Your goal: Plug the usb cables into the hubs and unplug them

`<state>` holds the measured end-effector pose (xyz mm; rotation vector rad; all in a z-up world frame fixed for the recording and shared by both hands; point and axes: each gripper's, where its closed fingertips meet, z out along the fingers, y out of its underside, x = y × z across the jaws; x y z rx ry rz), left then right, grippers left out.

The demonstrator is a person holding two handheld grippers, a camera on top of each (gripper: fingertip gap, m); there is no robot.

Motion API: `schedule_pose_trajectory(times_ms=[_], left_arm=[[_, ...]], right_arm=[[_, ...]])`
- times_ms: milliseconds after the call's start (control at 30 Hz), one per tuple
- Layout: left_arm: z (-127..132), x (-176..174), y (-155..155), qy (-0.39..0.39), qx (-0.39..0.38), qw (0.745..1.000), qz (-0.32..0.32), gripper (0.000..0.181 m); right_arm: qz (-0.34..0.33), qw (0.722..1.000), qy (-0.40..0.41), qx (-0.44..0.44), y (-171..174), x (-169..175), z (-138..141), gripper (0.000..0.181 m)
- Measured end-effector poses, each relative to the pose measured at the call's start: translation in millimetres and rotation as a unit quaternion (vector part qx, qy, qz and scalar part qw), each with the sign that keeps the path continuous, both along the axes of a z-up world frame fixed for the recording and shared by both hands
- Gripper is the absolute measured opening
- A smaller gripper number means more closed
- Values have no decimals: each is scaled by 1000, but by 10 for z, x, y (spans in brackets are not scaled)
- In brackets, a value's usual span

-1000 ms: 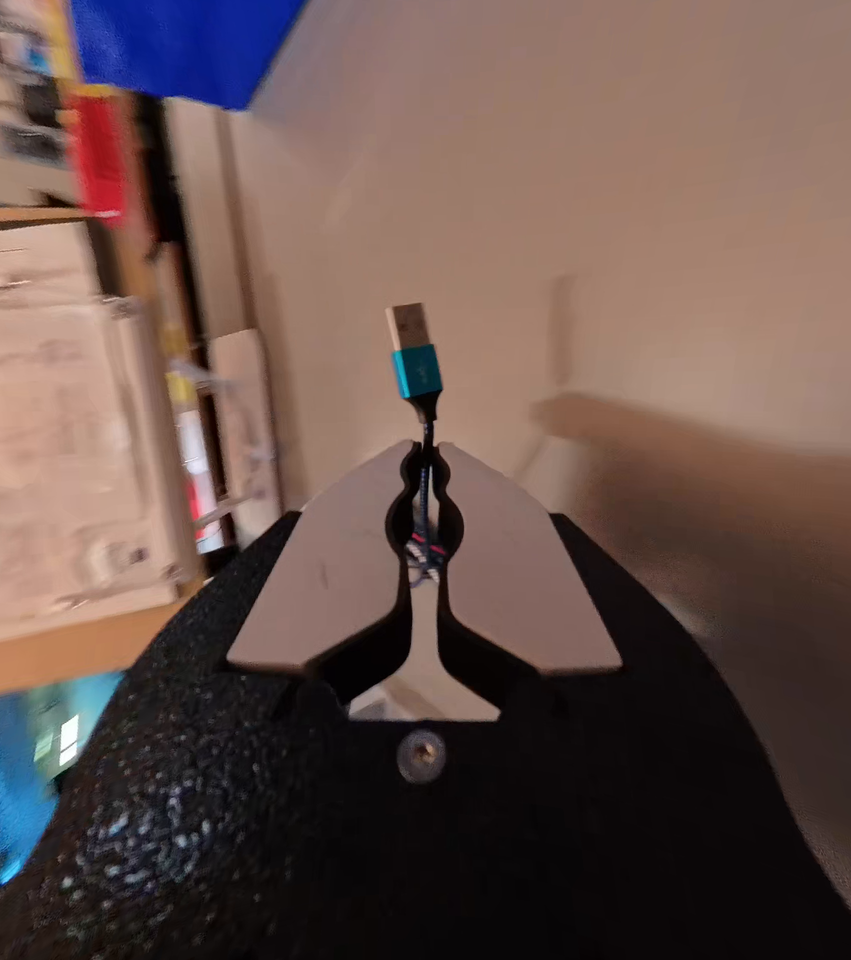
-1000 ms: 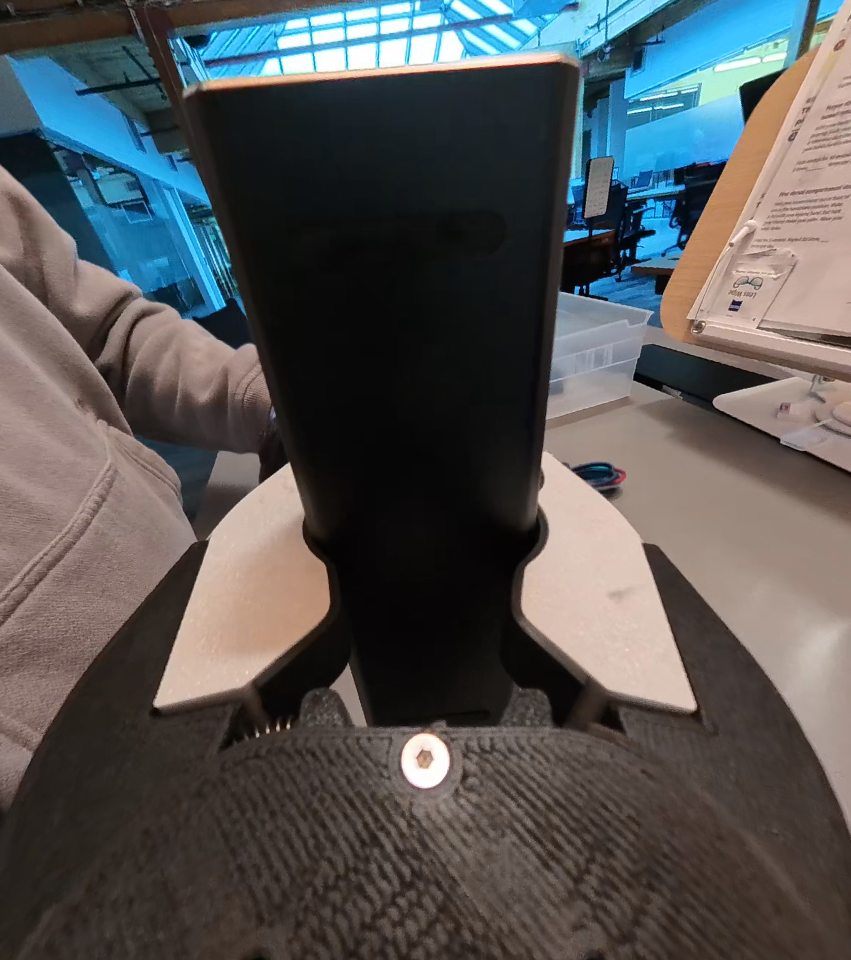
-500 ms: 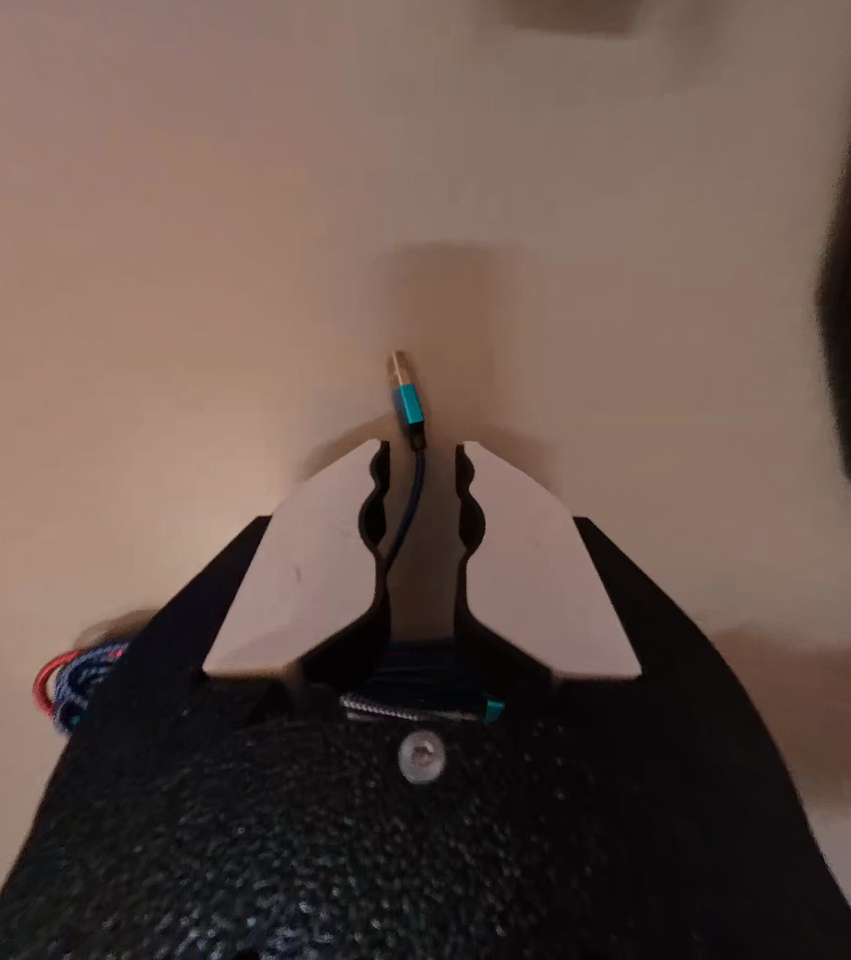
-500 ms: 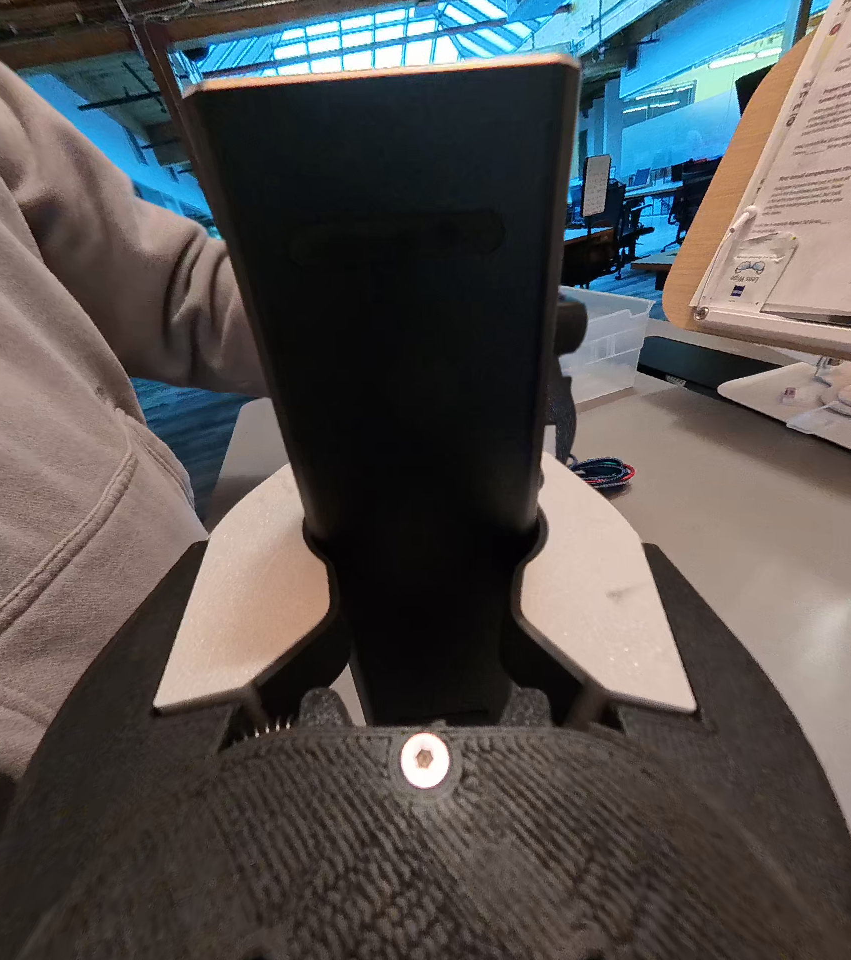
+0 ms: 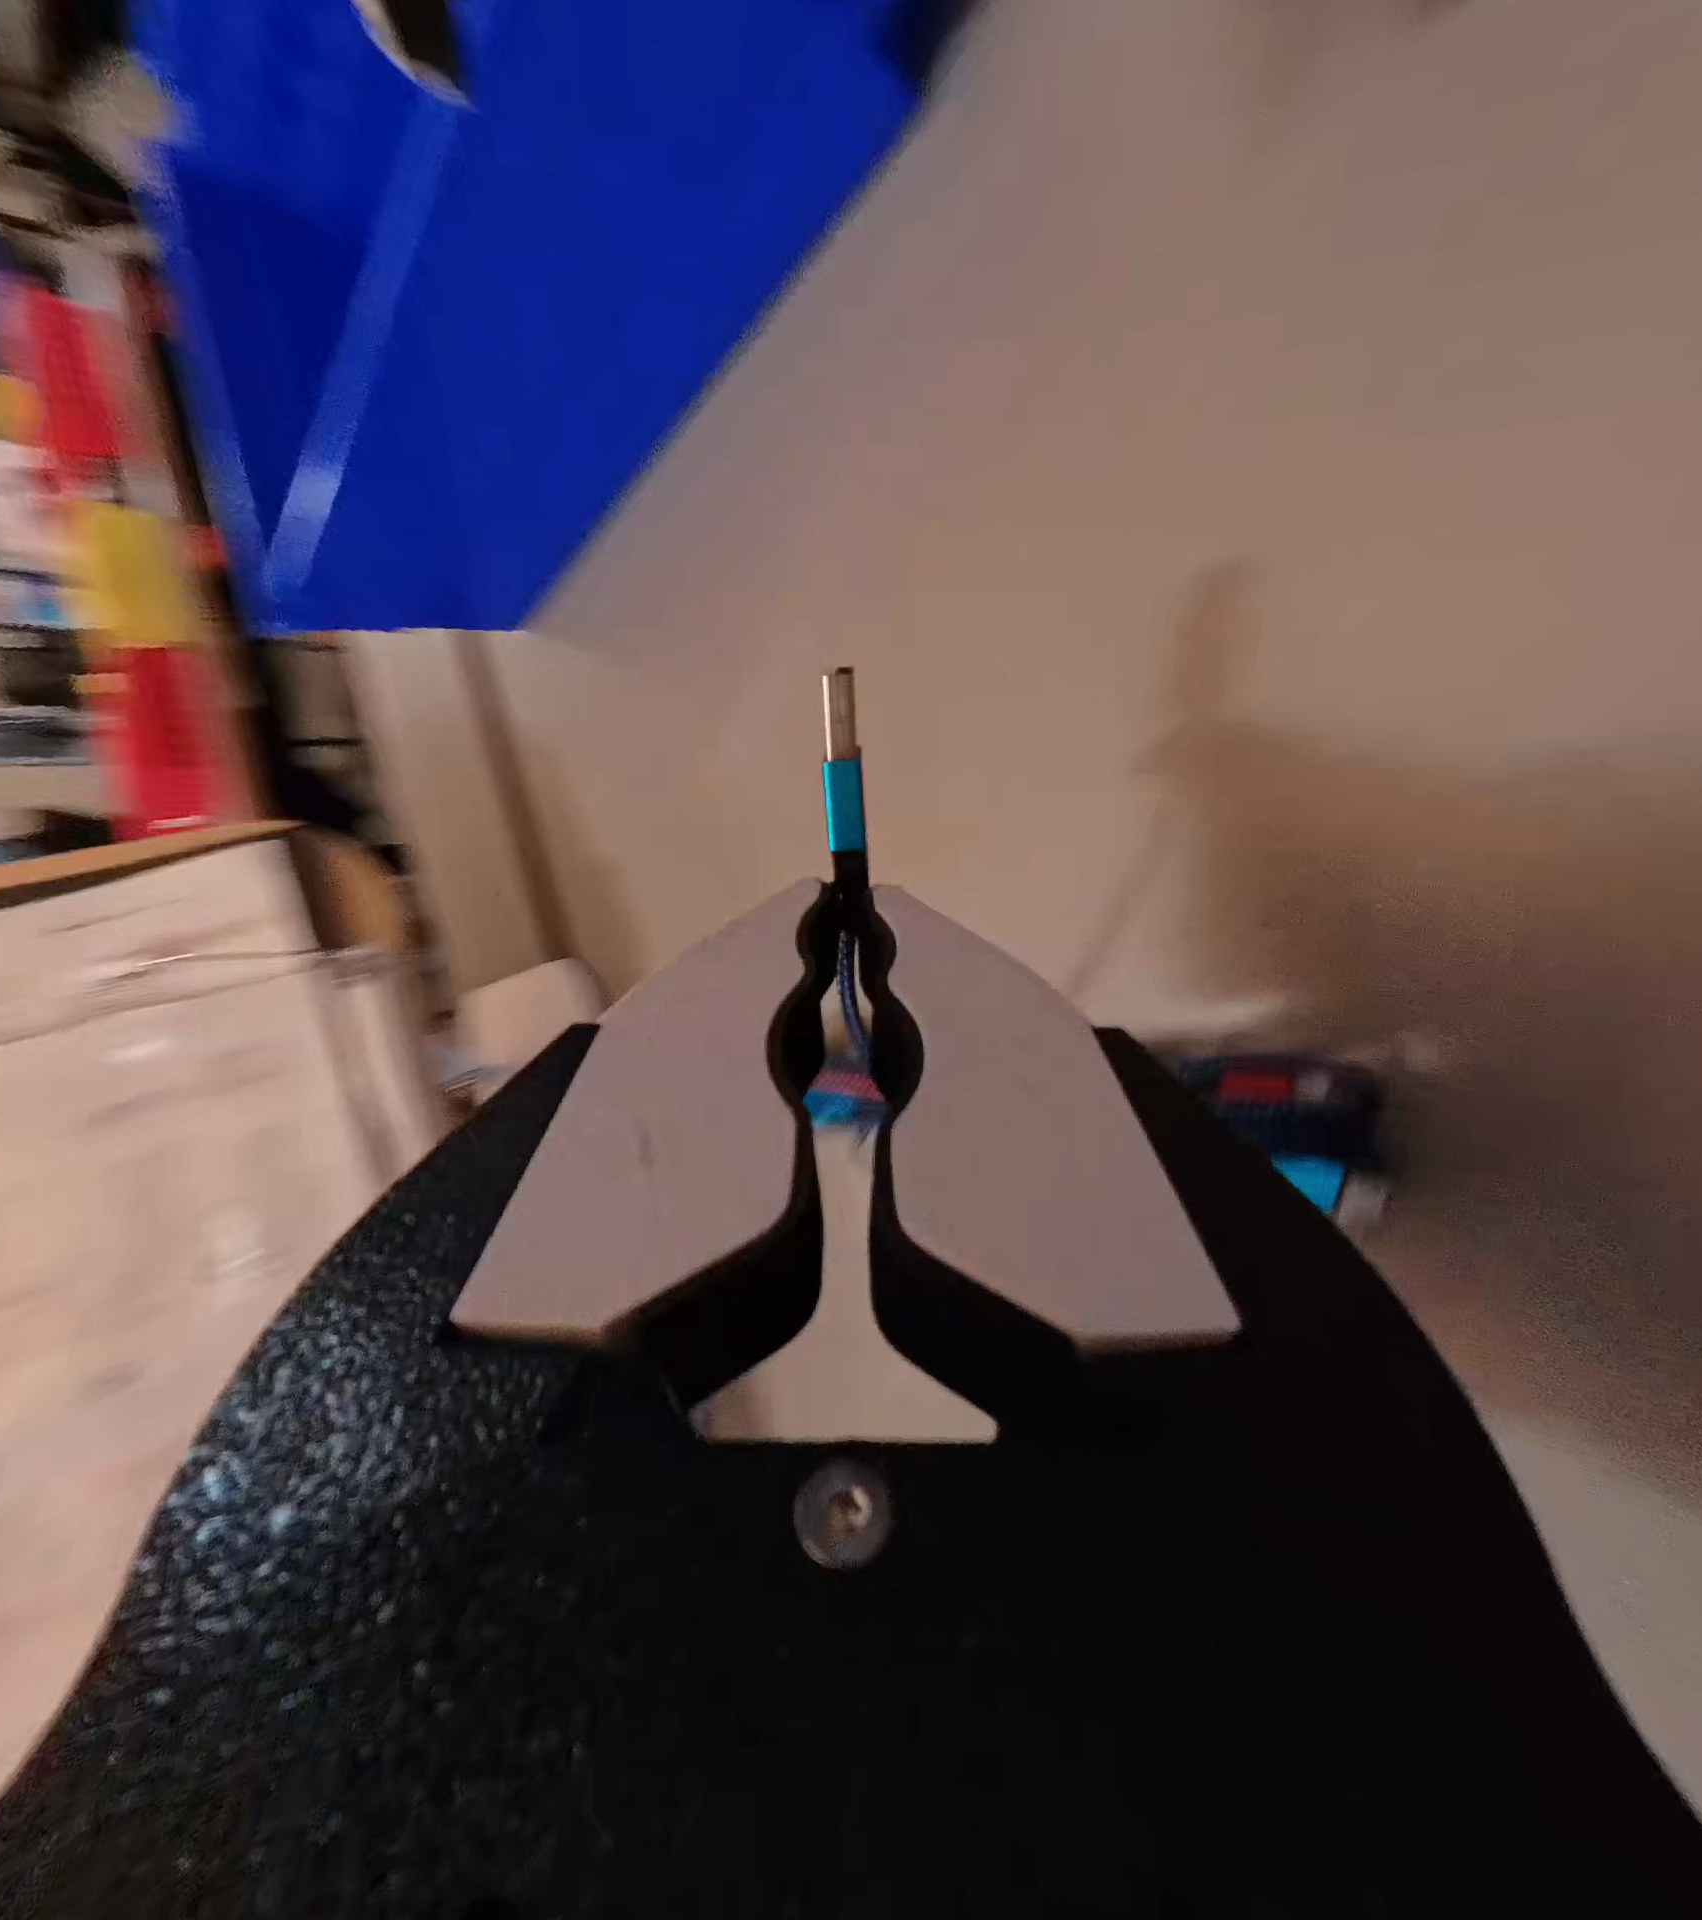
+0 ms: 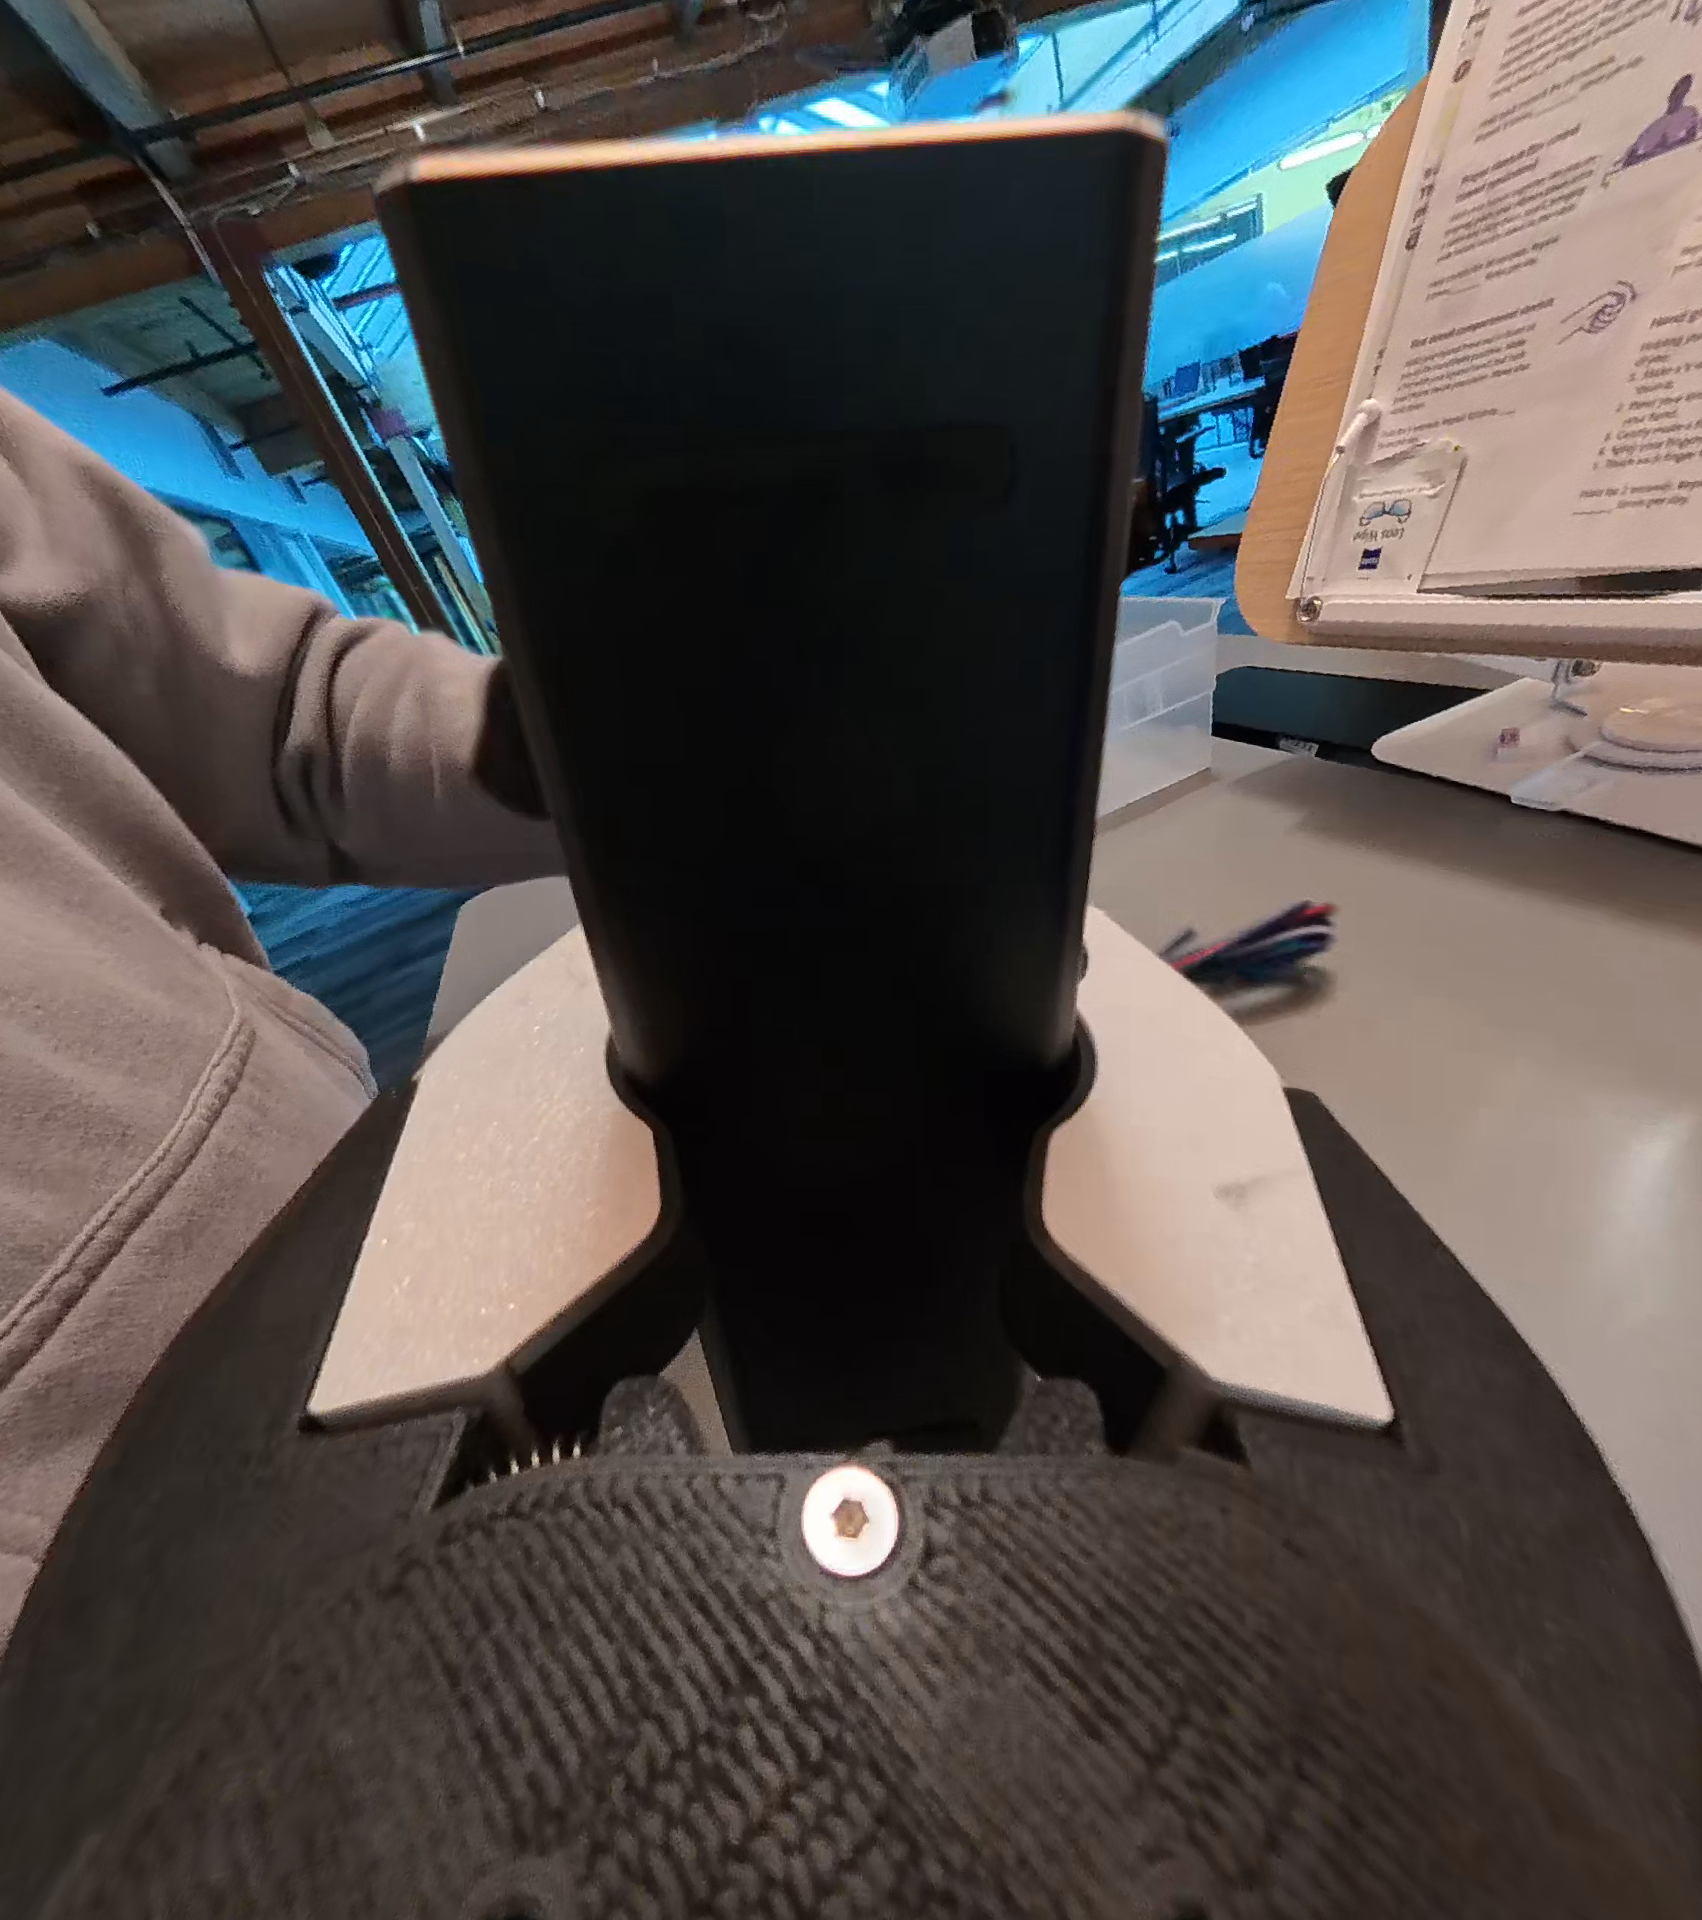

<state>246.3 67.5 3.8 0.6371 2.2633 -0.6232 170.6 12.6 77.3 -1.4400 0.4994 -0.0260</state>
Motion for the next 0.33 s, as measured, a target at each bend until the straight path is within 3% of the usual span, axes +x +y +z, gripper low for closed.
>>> schedule_pose_trajectory(times_ms=[67,167,333], left_arm=[[305,-13,1,-95,-16,995,18,2],[627,-150,-47,-174,-30,984,39,2],[788,-252,-75,-234,7,968,95,2]], right_arm=[[-1,1000,2,11,20,29,31,74],[-1,1000,0,19,71,75,60,73],[-15,999,-30,17,185,127,104,74]])
